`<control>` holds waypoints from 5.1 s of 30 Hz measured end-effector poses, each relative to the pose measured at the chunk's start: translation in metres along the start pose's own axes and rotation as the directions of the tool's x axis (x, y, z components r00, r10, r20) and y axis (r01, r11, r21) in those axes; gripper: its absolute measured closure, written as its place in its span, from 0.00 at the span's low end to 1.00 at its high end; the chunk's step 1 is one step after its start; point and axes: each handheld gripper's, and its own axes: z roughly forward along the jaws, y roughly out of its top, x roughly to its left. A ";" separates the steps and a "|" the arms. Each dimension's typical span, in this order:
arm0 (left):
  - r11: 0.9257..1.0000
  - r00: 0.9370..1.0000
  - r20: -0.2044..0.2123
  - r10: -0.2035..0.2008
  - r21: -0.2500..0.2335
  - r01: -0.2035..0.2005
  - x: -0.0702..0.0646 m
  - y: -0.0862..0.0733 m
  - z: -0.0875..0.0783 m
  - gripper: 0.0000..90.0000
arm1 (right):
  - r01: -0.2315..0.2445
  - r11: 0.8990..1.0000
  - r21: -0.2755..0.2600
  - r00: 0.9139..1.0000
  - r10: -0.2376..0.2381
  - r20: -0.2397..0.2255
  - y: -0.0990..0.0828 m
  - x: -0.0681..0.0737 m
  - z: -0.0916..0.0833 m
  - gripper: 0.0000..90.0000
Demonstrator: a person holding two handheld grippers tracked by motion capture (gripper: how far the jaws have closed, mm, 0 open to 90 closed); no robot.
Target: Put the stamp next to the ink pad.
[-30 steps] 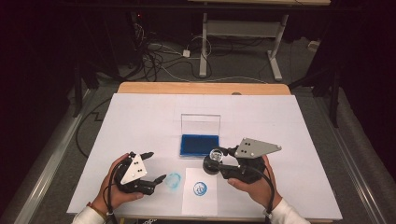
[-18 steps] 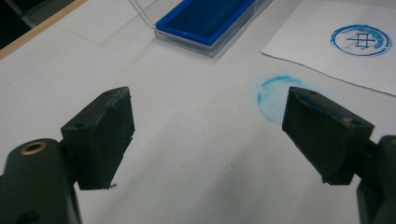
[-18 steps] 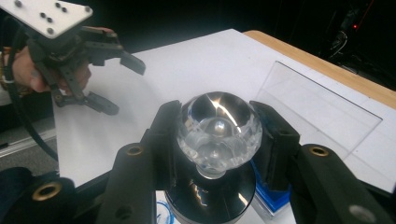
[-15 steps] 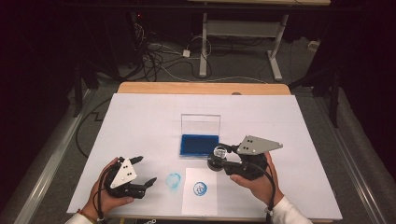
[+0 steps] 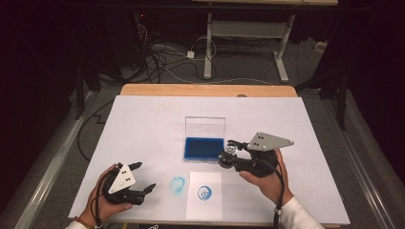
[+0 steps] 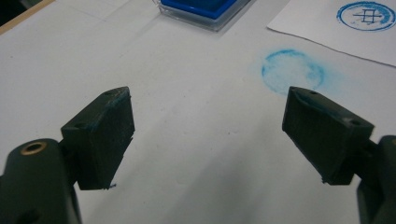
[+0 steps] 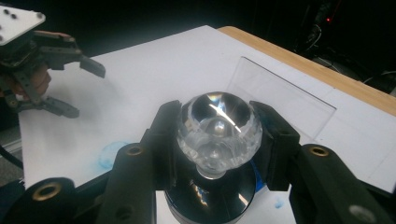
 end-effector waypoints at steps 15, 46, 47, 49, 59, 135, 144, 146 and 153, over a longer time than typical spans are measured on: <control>1.000 1.000 -0.001 0.010 0.006 -0.010 -0.004 0.002 0.000 0.18 | -0.022 0.999 0.031 0.995 0.019 0.102 0.003 -0.028 0.007 0.63; 1.000 1.000 0.016 0.020 0.022 -0.020 -0.006 0.003 0.005 0.18 | -0.138 0.971 0.196 0.976 0.100 0.193 -0.040 -0.064 0.062 0.63; 1.000 1.000 0.017 0.020 0.023 -0.021 -0.006 0.003 0.005 0.18 | -0.139 0.970 0.200 0.976 0.100 0.193 -0.041 -0.064 0.063 0.63; 0.999 1.000 0.016 0.025 0.025 -0.025 -0.007 0.004 0.005 0.18 | -0.138 0.968 0.207 0.976 0.098 0.192 -0.043 -0.064 0.065 0.63; 0.999 0.999 0.020 0.026 0.028 -0.027 -0.007 0.004 0.006 0.18 | -0.138 0.965 0.224 0.976 0.095 0.194 -0.047 -0.063 0.069 0.63; 0.999 0.999 0.034 0.030 0.044 -0.032 -0.008 0.004 0.009 0.18 | -0.008 0.996 0.088 0.961 -0.016 0.275 -0.024 -0.045 0.045 0.19; 0.998 0.999 0.031 0.032 0.047 -0.034 -0.008 0.004 0.009 0.18 | 0.025 0.997 0.076 0.964 -0.044 0.262 -0.021 -0.038 0.038 0.20; 0.998 0.999 0.032 0.031 0.046 -0.032 -0.008 0.004 0.009 0.18 | 0.034 0.997 0.073 0.964 -0.052 0.260 -0.020 -0.035 0.036 0.20; 0.998 0.999 0.032 0.032 0.045 -0.034 -0.008 0.004 0.008 0.18 | 0.056 0.997 0.048 0.968 -0.066 0.244 -0.017 -0.027 0.026 0.20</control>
